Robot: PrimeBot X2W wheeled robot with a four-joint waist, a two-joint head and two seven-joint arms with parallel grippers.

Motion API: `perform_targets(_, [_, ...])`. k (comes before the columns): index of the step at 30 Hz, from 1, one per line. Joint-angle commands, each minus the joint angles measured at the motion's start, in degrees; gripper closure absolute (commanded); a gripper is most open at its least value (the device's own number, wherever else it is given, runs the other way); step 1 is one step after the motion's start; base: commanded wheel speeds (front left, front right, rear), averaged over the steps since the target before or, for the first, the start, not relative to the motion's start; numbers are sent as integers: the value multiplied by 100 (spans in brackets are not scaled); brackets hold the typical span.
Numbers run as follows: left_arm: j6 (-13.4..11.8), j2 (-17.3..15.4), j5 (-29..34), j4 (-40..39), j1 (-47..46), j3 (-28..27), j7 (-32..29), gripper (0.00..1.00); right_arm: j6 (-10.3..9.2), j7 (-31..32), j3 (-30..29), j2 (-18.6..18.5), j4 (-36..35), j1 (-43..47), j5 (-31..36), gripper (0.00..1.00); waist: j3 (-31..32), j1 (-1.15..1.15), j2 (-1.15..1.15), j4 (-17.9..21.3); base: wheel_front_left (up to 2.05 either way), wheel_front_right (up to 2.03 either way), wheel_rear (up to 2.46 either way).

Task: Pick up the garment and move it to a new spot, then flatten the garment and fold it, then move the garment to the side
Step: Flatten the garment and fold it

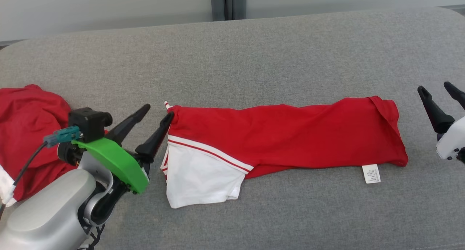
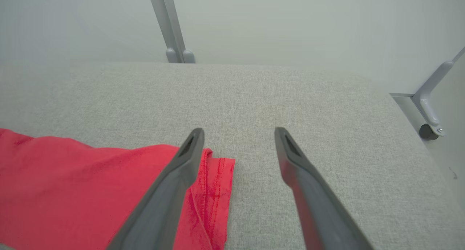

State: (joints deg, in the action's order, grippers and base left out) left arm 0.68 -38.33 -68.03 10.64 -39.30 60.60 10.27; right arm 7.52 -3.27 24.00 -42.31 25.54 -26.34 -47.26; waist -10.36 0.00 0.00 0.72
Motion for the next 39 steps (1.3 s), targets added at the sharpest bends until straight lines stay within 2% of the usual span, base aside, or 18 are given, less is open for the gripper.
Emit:
perform_targets(1, [-99,50,-12,40,138,-158,203,0,-6,-217,-102,110,-79,-2,110,0,58,0,0,8,0,0,0])
perform_targets(3, [-218,208,-2,49,214,-481,410,0,-6,-544,-248,301,-185,56,250,0,112,0,0,7,0,0,0])
perform_targets(5, [-377,455,101,22,370,-1122,494,0,-6,-864,-363,487,-325,168,550,0,169,0,0,4,0,0,0])
perform_targets(7, [-577,679,905,-93,567,-1872,495,0,-6,-1044,-540,747,-447,285,755,0,204,0,0,-11,0,0,0])
perform_targets(9, [-662,1127,1512,-203,1072,-2522,479,0,-5,-1143,-738,976,-604,408,1015,0,227,0,0,-22,0,0,0])
perform_targets(13, [-420,1867,2608,-339,1807,-3565,484,0,-6,-1192,-1184,1517,-964,743,1509,0,278,0,0,-43,0,0,0])
perform_targets(19, [136,2822,3890,-284,2767,-4471,485,0,-6,-1192,-1872,2295,-1628,1342,2189,0,340,0,0,-77,0,0,0])
perform_targets(23, [460,3158,4546,-121,3154,-4724,486,0,-5,-1193,-2070,2667,-1808,1648,2492,0,338,0,0,-84,0,0,0])
perform_targets(26, [583,3291,4915,-36,3310,-4808,486,0,-5,-1192,-2183,2869,-1825,1789,2641,0,325,0,0,-96,0,0,0])
perform_targets(32, [671,3474,5171,-37,3451,-5010,485,0,-5,-1194,-2299,3146,-1754,1937,2826,0,266,0,0,-103,0,0,0])
perform_targets(39, [686,3520,5241,-61,3270,-4836,486,0,-5,-1194,-2345,3210,-1628,1836,2901,0,166,0,0,-123,0,0,0])
